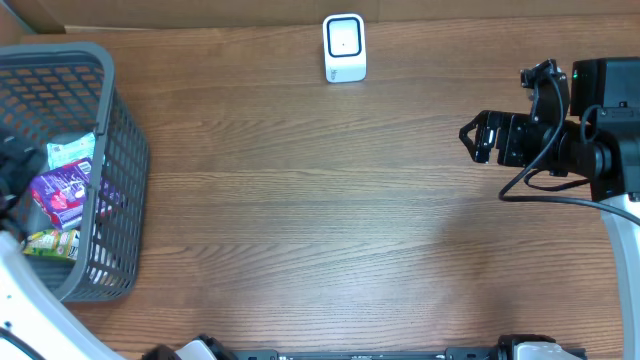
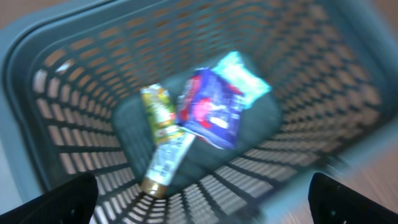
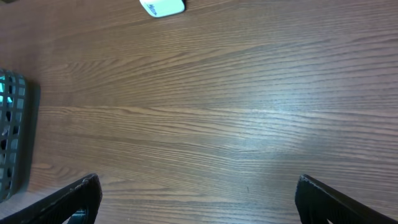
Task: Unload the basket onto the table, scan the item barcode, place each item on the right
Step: 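Reach the left gripper into the basket toward the purple snack bag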
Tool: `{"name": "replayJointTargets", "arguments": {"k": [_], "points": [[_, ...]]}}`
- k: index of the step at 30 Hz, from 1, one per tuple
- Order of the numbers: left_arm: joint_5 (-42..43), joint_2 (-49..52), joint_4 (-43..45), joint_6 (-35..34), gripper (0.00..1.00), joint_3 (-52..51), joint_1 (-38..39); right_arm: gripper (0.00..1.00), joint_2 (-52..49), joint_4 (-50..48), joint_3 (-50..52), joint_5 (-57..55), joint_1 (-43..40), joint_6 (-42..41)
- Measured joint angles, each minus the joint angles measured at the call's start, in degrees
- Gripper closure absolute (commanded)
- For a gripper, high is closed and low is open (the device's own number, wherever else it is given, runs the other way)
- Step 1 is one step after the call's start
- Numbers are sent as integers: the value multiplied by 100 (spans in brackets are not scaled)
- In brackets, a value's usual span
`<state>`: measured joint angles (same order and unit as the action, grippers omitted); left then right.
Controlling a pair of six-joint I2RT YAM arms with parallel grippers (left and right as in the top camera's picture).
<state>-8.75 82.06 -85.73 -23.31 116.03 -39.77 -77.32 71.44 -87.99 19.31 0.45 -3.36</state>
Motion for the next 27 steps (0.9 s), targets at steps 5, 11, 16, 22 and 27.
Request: {"name": "replayJointTargets", "arguments": {"k": [5,11,16,22,27], "points": [[254,654,348,354,1,-400,-785,0,0,85,0,0,0,-2],[660,1491,1082,892,2,-627,-833,0,0,190,0,-2,0,2],[1005,2170,1532,1244,11,-723,-833,0,0,210,0,-2,0,13],[1377,2973,1543,1508,20,-774,-780,0,0,214,0,0,0,13],[1390,3195,1521,1604,23,-1073,-651,0,0,221,0,0,0,15]]}}
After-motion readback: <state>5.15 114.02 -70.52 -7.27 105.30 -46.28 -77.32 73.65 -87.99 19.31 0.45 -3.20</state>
